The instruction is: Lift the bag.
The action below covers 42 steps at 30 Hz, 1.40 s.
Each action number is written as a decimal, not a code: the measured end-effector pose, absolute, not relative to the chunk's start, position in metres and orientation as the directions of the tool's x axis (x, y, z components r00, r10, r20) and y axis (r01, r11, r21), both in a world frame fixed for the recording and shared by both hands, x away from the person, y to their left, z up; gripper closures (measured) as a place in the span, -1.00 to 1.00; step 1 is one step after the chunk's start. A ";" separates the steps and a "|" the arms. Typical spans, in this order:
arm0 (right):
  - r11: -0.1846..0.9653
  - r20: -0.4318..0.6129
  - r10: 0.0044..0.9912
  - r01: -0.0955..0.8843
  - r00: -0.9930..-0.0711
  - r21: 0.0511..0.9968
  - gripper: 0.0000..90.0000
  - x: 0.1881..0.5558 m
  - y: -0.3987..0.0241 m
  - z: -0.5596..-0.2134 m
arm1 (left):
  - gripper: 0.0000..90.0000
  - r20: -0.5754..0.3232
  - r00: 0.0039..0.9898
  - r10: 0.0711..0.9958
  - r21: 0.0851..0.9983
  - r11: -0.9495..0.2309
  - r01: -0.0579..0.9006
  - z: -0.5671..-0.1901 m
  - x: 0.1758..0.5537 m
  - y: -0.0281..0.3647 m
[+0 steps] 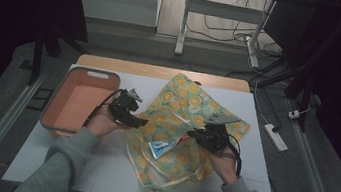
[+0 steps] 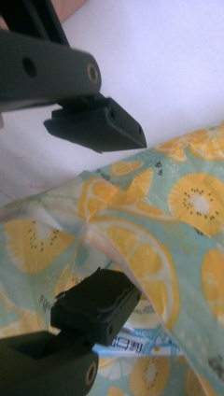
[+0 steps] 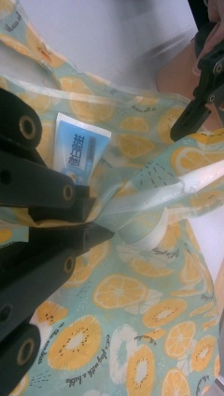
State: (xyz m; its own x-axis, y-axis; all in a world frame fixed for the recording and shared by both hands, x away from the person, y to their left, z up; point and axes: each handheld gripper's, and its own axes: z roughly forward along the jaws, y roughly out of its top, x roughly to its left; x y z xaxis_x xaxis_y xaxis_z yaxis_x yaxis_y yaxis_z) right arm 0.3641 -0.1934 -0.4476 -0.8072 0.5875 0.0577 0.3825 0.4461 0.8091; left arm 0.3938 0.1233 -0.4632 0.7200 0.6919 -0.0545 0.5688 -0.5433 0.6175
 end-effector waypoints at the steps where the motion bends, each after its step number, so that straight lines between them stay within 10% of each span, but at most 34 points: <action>1: 0.447 0.057 0.588 0.383 -0.807 0.808 0.97 0.364 -0.194 -0.448 | -0.28 -0.058 0.721 0.690 0.618 -0.543 0.569 -0.463 0.395 0.123; 6: 0.449 0.057 0.588 0.384 -0.807 0.807 0.97 0.364 -0.194 -0.448 | -0.02 -0.072 0.718 0.693 0.594 -0.548 0.588 -0.467 0.397 0.119; 14: 0.444 0.056 0.594 0.385 -0.802 0.809 0.97 0.366 -0.196 -0.447 | 0.95 -0.121 0.720 0.684 0.522 -0.573 0.632 -0.473 0.401 0.115; 19: 0.444 0.062 0.593 0.390 -0.803 0.807 0.85 0.367 -0.198 -0.449 | 0.96 -0.147 0.727 0.671 0.532 -0.566 0.630 -0.468 0.398 0.115; 22: 0.435 0.033 0.607 0.367 -0.794 0.822 -0.08 0.360 -0.196 -0.445 | 0.96 -0.170 0.729 0.663 0.549 -0.551 0.629 -0.464 0.396 0.119; 24: 0.417 0.041 0.598 0.354 -0.801 0.837 -0.32 0.347 -0.196 -0.436 | 0.96 -0.174 0.732 0.658 0.554 -0.550 0.625 -0.462 0.396 0.120; 31: 0.392 0.036 0.583 0.320 -0.811 0.862 -0.37 0.293 -0.222 -0.416 | 0.96 -0.190 0.731 0.655 0.563 -0.537 0.628 -0.460 0.395 0.125; 42: 0.495 0.079 0.619 0.466 -0.781 0.733 -0.34 0.265 -0.244 -0.480 | 0.96 -0.202 0.727 0.656 0.562 -0.531 0.635 -0.461 0.397 0.124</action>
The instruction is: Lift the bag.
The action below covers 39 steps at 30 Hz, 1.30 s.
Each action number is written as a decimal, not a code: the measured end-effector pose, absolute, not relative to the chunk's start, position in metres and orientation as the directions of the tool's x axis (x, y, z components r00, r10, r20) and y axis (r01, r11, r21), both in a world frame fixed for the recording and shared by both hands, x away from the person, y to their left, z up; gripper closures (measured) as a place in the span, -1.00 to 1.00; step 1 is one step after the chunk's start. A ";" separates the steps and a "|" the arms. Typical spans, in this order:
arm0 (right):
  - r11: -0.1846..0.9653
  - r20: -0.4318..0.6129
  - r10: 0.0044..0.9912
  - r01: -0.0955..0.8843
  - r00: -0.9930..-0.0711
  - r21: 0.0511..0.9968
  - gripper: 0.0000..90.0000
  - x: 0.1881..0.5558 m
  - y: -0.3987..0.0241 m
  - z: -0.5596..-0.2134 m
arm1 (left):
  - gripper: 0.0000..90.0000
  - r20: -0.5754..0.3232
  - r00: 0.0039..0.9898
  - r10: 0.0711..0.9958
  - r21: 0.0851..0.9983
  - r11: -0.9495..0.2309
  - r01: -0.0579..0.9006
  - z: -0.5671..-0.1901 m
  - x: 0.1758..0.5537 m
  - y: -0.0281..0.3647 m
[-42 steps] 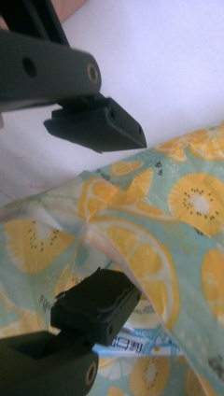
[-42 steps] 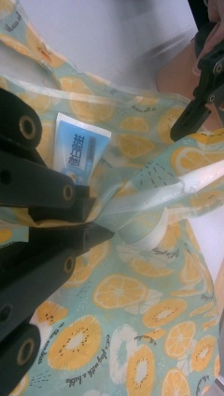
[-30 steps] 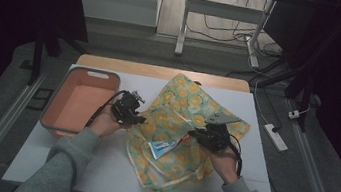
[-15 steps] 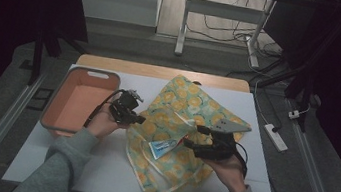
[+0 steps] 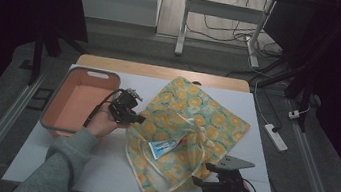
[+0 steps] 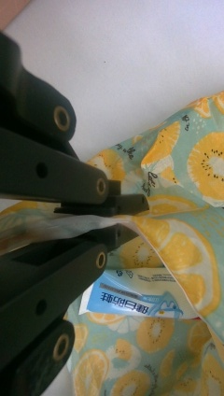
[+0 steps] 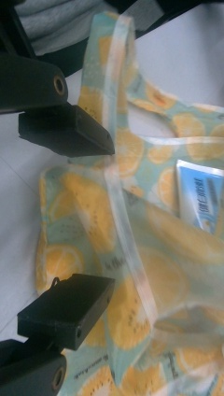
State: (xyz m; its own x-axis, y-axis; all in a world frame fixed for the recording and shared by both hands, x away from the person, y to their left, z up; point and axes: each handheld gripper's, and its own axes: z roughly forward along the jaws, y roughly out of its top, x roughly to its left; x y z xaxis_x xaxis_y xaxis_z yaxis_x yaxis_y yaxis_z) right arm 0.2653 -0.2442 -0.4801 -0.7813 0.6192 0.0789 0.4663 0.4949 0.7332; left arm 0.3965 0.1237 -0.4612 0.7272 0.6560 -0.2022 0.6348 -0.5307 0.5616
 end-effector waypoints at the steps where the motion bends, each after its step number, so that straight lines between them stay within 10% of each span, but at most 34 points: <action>1: 0.509 0.069 0.619 0.467 -0.782 0.724 -0.35 0.264 -0.241 -0.482 | 0.96 -0.202 0.729 0.655 0.560 -0.533 0.634 -0.461 0.397 0.124; 7: 0.589 0.006 0.616 0.466 -0.788 0.660 -0.12 0.267 -0.229 -0.501 | 0.96 -0.204 0.730 0.653 0.559 -0.534 0.634 -0.461 0.397 0.125; 15: 0.586 -0.041 0.636 0.448 -0.771 0.675 0.96 0.279 -0.232 -0.504 | 0.96 -0.212 0.729 0.651 0.557 -0.532 0.638 -0.462 0.396 0.124; 39: 0.337 -0.010 0.681 0.301 -0.733 0.892 0.99 0.298 -0.253 -0.427 | 0.96 -0.273 0.751 0.601 0.661 -0.450 0.600 -0.434 0.382 0.155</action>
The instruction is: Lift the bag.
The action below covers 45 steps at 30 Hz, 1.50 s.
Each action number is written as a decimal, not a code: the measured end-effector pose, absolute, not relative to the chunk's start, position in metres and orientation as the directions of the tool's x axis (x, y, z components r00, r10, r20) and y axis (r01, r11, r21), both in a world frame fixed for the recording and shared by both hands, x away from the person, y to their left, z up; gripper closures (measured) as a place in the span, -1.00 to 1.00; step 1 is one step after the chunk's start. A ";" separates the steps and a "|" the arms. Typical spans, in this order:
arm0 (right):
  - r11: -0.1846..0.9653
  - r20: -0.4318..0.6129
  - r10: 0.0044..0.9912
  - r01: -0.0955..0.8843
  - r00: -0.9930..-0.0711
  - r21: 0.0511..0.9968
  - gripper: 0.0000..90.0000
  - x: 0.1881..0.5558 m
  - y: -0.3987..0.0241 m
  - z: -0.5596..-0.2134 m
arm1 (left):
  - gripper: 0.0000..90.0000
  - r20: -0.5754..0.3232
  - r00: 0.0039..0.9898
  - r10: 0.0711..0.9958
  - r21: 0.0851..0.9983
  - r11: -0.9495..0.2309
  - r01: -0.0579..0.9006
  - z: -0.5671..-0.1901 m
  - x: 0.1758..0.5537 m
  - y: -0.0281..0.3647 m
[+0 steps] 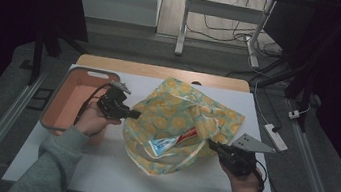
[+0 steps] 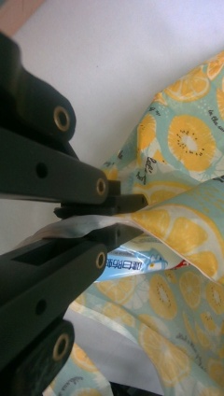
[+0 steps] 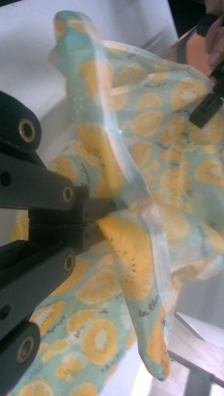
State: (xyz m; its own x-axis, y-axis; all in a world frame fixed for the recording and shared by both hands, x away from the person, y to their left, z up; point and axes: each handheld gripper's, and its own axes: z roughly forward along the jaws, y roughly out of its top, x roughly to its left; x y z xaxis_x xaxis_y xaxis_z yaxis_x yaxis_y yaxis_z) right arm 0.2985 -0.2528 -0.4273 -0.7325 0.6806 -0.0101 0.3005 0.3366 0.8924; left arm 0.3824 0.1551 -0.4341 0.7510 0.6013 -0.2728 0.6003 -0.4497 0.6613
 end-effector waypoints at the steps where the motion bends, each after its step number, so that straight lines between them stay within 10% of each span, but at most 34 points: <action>1: 0.335 -0.015 0.680 0.293 -0.733 0.896 1.00 0.299 -0.253 -0.424 | 0.96 -0.273 0.752 0.600 0.666 -0.446 0.597 -0.432 0.381 0.156; 45: 0.068 -0.027 0.746 0.035 -0.665 0.997 1.00 0.337 -0.279 -0.272 | 0.97 -0.145 0.757 0.637 0.906 -0.222 0.360 -0.307 0.353 0.197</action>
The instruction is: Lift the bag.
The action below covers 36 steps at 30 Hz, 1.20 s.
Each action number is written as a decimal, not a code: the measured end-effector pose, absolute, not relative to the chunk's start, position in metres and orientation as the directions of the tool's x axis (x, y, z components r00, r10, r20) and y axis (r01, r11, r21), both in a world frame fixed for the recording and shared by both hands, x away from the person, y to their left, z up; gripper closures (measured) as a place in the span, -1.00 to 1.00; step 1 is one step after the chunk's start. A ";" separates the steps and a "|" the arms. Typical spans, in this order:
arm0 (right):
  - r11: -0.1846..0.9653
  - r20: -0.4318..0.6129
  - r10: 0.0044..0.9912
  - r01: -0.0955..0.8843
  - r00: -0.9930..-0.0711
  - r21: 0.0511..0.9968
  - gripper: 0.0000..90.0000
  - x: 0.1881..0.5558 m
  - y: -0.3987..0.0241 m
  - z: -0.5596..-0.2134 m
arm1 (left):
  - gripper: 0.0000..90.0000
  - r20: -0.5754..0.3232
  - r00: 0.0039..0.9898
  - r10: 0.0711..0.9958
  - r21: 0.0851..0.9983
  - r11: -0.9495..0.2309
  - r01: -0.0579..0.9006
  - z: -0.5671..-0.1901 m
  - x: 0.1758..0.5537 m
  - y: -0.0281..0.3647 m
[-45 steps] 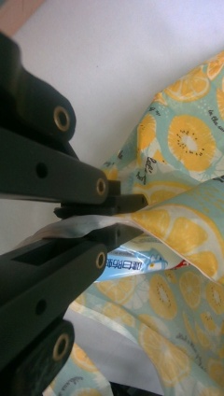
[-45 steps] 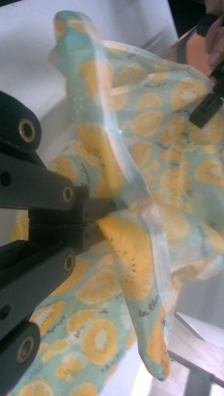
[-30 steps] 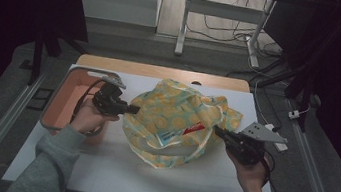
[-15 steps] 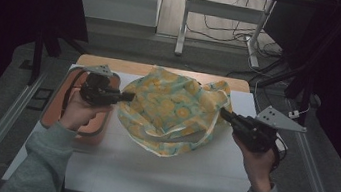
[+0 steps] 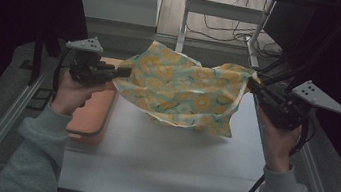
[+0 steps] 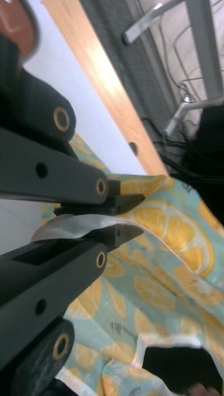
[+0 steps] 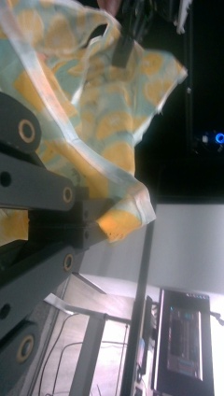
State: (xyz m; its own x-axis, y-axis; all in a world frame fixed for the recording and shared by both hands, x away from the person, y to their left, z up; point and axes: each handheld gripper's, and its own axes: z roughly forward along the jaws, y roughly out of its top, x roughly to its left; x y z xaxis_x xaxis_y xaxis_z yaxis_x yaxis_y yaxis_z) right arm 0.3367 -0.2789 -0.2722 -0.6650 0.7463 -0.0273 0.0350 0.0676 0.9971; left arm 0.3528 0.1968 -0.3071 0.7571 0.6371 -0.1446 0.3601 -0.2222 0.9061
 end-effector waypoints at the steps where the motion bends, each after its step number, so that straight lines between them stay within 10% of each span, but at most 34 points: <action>1: 0.064 -0.021 0.751 0.040 -0.660 0.997 1.00 0.339 -0.280 -0.272 | 0.97 -0.144 0.758 0.636 0.908 -0.219 0.357 -0.307 0.353 0.196; 36: 0.269 0.061 0.793 0.438 -0.606 0.858 1.00 0.422 -0.265 -0.411 | 0.94 -0.242 0.697 0.675 0.723 -0.354 0.594 -0.416 0.420 0.154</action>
